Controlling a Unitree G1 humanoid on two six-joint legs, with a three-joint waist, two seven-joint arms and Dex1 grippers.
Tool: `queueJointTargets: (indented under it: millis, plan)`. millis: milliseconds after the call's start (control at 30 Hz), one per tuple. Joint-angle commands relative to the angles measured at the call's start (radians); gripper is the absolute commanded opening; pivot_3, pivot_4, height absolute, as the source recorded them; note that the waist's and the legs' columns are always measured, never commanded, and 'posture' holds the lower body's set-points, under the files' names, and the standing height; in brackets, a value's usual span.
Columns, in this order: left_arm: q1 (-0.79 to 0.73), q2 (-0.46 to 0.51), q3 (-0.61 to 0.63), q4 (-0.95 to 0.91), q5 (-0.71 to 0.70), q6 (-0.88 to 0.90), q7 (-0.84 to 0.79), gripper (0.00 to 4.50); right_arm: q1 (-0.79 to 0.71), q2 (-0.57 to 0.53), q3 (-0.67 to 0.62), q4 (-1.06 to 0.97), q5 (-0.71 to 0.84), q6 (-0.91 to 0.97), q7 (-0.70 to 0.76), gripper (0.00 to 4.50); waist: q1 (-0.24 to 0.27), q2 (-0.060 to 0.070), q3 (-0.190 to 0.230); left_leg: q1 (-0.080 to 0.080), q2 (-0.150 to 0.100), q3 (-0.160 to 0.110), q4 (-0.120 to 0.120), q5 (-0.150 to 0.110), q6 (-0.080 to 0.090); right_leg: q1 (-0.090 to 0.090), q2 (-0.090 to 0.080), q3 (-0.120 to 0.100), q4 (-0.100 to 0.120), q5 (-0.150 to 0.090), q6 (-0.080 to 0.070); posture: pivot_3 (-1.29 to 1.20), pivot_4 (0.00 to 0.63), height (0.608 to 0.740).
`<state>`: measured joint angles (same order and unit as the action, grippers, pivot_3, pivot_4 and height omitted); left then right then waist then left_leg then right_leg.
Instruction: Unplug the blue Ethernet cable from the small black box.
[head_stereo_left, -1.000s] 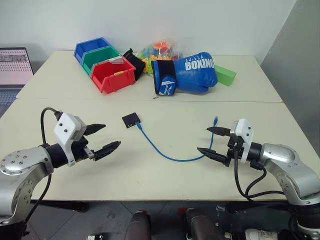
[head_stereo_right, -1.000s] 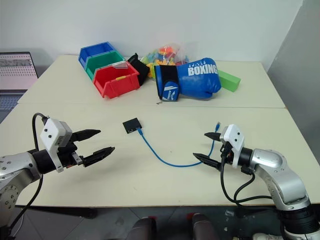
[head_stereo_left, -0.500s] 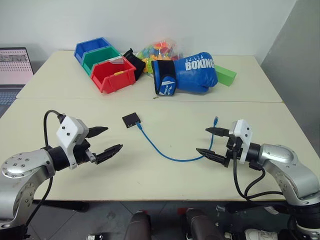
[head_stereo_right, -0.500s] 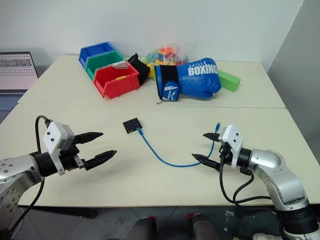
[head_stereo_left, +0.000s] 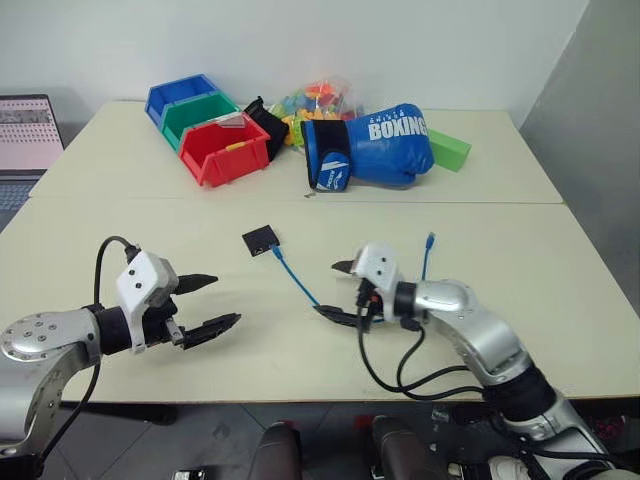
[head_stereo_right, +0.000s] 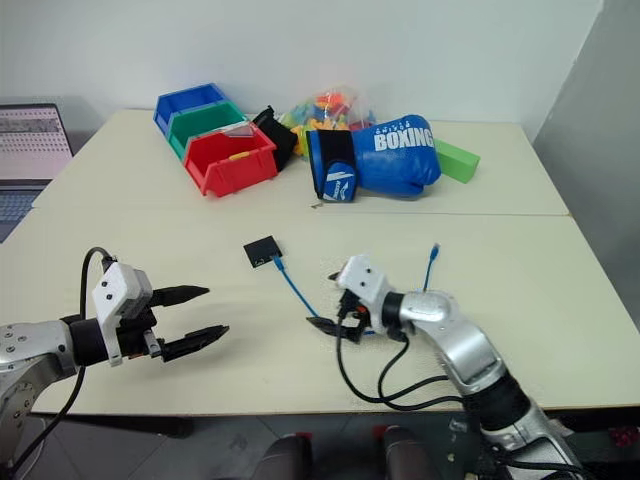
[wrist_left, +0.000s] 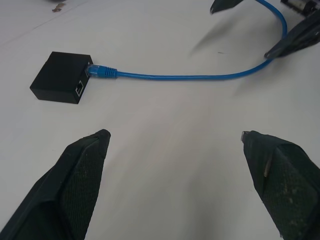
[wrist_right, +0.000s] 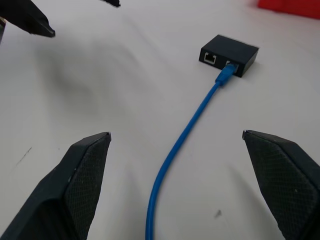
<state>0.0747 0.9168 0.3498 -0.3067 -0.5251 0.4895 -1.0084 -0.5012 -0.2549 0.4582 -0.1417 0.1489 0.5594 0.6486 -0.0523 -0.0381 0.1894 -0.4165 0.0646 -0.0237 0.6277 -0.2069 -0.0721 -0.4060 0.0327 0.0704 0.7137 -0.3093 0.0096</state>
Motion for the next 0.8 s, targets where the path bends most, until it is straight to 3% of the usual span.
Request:
queueJointTargets:
  millis: [33, 133, 233, 533, 667, 800]
  plan:
    - [-0.010, 0.016, 0.032, -0.007, -0.001, -0.029, -0.018, 4.50, -0.043, 0.133, 0.068, 0.144, -0.090, -0.004, -0.113, 4.48, -0.002, 0.000, 0.000, 0.000, 0.000, 0.000, 0.000, 0.000, 0.000, 0.000, 0.000, 0.000, 0.000, 0.000, 0.000, 0.00, 0.150, 0.740]
    - [-0.008, 0.016, 0.033, -0.008, 0.003, -0.031, -0.019, 4.50, -0.045, 0.182, 0.073, 0.205, -0.118, -0.005, -0.141, 4.48, -0.004, 0.000, 0.000, 0.000, 0.000, 0.000, 0.000, 0.000, 0.000, 0.000, 0.000, 0.000, 0.000, 0.000, -0.001, 0.00, 0.150, 0.740]
    - [-0.009, 0.016, 0.031, -0.008, 0.005, -0.035, -0.018, 4.50, -0.048, 0.198, 0.083, 0.256, -0.153, -0.016, -0.161, 4.00, -0.002, -0.001, -0.001, -0.001, 0.000, 0.000, 0.000, 0.000, 0.000, 0.000, 0.000, 0.000, 0.000, 0.001, -0.002, 0.00, 0.150, 0.740]
    - [-0.022, 0.011, 0.021, 0.004, 0.020, -0.048, -0.013, 4.50, -0.053, 0.215, 0.011, 0.279, -0.161, 0.054, -0.198, 1.93, -0.002, -0.002, -0.001, 0.001, 0.000, 0.000, 0.000, 0.000, 0.000, 0.000, 0.000, 0.000, 0.002, 0.000, 0.000, 0.00, 0.150, 0.740]
    - [-0.039, 0.009, 0.003, 0.011, 0.026, -0.053, -0.015, 4.50, -0.058, 0.187, -0.009, 0.284, -0.176, 0.052, -0.200, 0.86, 0.001, -0.002, -0.001, 0.001, 0.000, 0.000, 0.000, 0.000, 0.000, 0.000, 0.000, 0.000, 0.001, 0.000, 0.000, 0.00, 0.150, 0.740]
    - [-0.063, 0.008, -0.018, 0.021, 0.030, -0.057, -0.019, 4.50, -0.050, 0.125, -0.034, 0.250, -0.171, 0.056, -0.176, 0.10, 0.006, -0.002, -0.001, 0.001, 0.000, 0.000, 0.000, 0.000, 0.000, 0.000, 0.000, 0.000, 0.001, 0.000, 0.000, 0.00, 0.150, 0.740]
